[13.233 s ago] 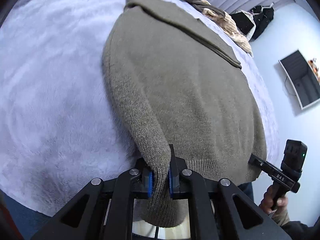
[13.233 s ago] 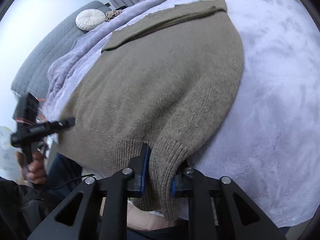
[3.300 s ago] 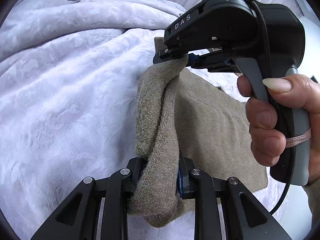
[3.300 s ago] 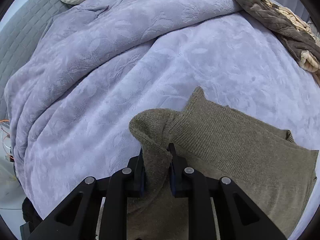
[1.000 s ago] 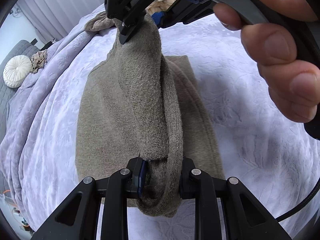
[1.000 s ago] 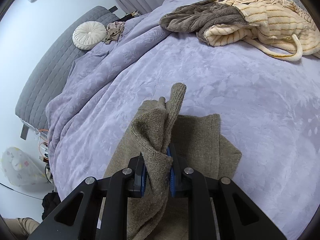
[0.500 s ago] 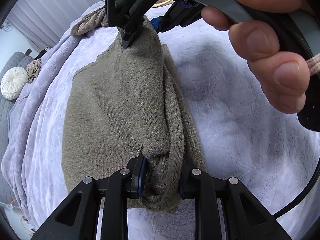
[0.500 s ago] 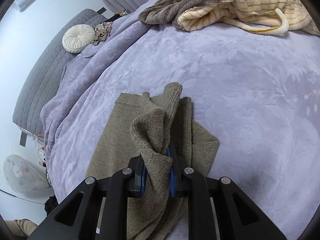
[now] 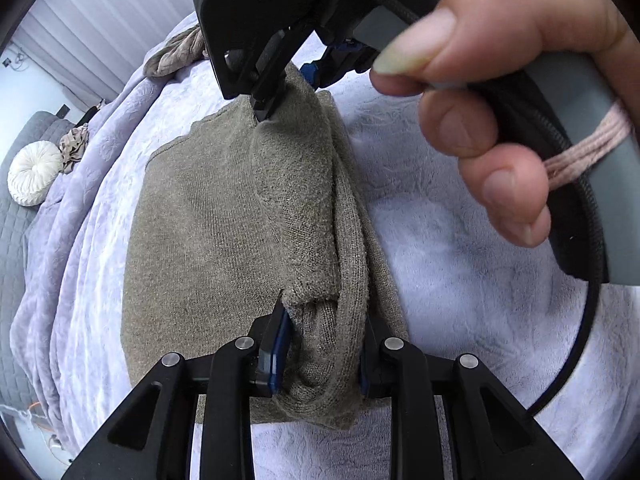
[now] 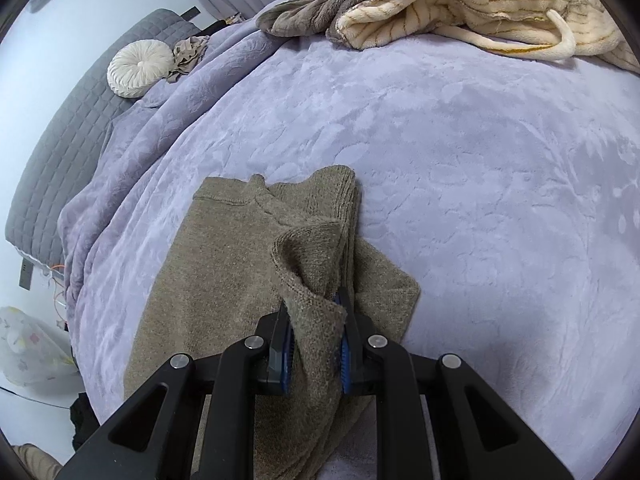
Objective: Fold small clothes
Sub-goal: 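Open both tools to release the folded side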
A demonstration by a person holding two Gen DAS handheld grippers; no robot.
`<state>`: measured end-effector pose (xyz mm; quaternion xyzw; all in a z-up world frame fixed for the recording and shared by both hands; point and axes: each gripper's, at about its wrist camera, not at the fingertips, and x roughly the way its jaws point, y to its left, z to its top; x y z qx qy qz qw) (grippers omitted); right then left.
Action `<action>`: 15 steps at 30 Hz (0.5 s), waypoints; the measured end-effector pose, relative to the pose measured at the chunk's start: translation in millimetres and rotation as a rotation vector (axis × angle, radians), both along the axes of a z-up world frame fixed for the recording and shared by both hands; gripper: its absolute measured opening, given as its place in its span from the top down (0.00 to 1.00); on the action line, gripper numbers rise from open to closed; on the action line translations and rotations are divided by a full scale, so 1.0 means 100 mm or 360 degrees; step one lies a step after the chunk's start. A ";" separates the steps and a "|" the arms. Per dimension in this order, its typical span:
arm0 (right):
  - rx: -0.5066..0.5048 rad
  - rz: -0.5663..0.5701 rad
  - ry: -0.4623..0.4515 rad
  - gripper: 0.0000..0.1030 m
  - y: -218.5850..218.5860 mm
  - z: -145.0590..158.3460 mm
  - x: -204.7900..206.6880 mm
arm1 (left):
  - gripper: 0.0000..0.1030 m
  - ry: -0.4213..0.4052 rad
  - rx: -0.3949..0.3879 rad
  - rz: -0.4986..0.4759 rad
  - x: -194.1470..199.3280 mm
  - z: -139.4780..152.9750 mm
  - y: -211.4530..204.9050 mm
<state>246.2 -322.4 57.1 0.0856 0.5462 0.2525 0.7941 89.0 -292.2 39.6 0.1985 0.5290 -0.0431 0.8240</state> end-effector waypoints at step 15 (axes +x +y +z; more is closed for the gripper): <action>0.0009 -0.0150 -0.0176 0.38 -0.38 0.51 -0.67 | 0.49 0.0014 -0.0840 -0.0176 -0.30 0.85 1.16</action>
